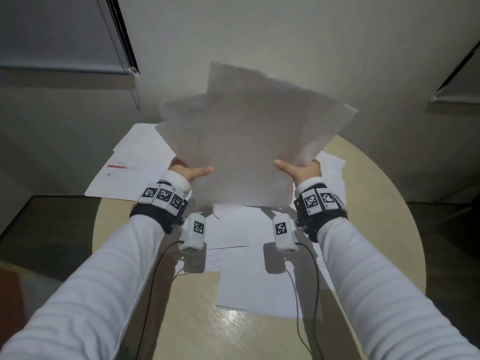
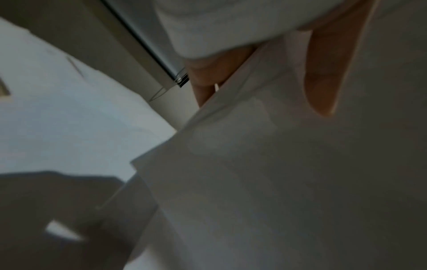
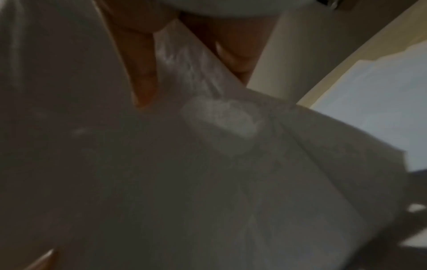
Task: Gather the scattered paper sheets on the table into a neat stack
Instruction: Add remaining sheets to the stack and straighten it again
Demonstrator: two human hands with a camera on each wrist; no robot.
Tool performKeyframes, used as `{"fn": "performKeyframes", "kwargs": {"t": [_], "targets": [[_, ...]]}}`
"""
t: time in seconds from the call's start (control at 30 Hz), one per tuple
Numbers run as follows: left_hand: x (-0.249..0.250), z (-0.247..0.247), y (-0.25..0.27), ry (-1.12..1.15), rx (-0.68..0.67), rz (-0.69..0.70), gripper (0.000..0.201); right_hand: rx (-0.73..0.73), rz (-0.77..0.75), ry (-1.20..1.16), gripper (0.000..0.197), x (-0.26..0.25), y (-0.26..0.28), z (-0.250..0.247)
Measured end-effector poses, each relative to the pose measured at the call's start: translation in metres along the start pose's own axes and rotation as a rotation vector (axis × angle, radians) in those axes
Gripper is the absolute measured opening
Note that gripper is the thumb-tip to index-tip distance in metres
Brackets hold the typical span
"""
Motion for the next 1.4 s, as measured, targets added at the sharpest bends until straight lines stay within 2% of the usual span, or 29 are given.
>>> {"fn": "performKeyframes", "kwargs": {"t": [0.07, 0.1, 0.2, 0.27, 0.37, 0.43, 0.5, 0.6, 0.7, 0.87, 1.0, 1.07, 1.17, 1.3, 1.4], "targets": [[-0.003, 0.008, 0.002, 0.094, -0.012, 0.0, 0.07, -0.066, -0.009, 0.033, 0.058, 0.0, 0.006, 0.004], [-0.004, 0.013, 0.004, 0.128, -0.013, 0.0, 0.071, -0.084, -0.014, 0.076, 0.061, 0.001, 0.009, 0.007], [-0.002, 0.019, 0.015, 0.196, 0.024, -0.049, 0.062, -0.022, -0.079, 0.053, 0.066, -0.003, 0.015, 0.01], [0.004, 0.016, 0.014, 0.276, 0.1, -0.021, 0.065, 0.035, -0.138, 0.01, 0.069, -0.012, 0.018, 0.007], [0.012, 0.009, 0.01, 0.377, 0.164, 0.037, 0.055, 0.001, -0.195, -0.044, 0.06, -0.024, 0.018, 0.008], [0.019, 0.004, 0.011, 0.435, 0.159, 0.115, 0.049, -0.011, -0.232, -0.1, 0.055, -0.029, 0.018, 0.008], [0.015, 0.001, 0.01, 0.43, 0.176, 0.163, 0.055, -0.003, -0.234, -0.105, 0.053, -0.024, 0.021, 0.008], [-0.01, 0.008, 0.006, 0.348, 0.1, 0.123, 0.062, -0.021, -0.179, -0.089, 0.058, 0.0, 0.025, 0.009], [-0.028, 0.019, 0.007, 0.29, 0.037, 0.125, 0.056, -0.091, -0.144, -0.06, 0.054, 0.012, 0.028, 0.013], [-0.011, 0.027, 0.009, 0.458, 0.068, 0.192, 0.052, -0.043, -0.196, -0.096, 0.038, 0.001, 0.026, 0.015], [-0.004, 0.021, 0.003, 0.483, 0.077, 0.231, 0.048, -0.018, -0.224, -0.103, 0.043, -0.005, 0.02, 0.011], [-0.005, 0.018, 0.003, 0.487, 0.062, 0.231, 0.053, -0.02, -0.207, -0.087, 0.047, 0.0, 0.019, 0.008], [-0.003, 0.015, 0.007, 0.454, 0.067, 0.272, 0.076, -0.048, -0.213, -0.075, 0.059, 0.003, 0.023, 0.008], [0.014, 0.017, 0.009, 0.411, 0.09, 0.355, 0.084, -0.046, -0.252, -0.119, 0.072, -0.014, 0.026, 0.012], [0.022, 0.022, 0.012, 0.421, 0.044, 0.442, 0.096, -0.064, -0.303, -0.103, 0.072, -0.028, 0.027, 0.016]]}}
Point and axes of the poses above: each hand's wrist, its own y-axis away from the middle knuckle, its own z-axis out of the palm, x = y × z, the point moved 4 cm from there along -y, towards the middle knuckle, and after that the axes turned 11 degrees about x, right-handed, at the moved point
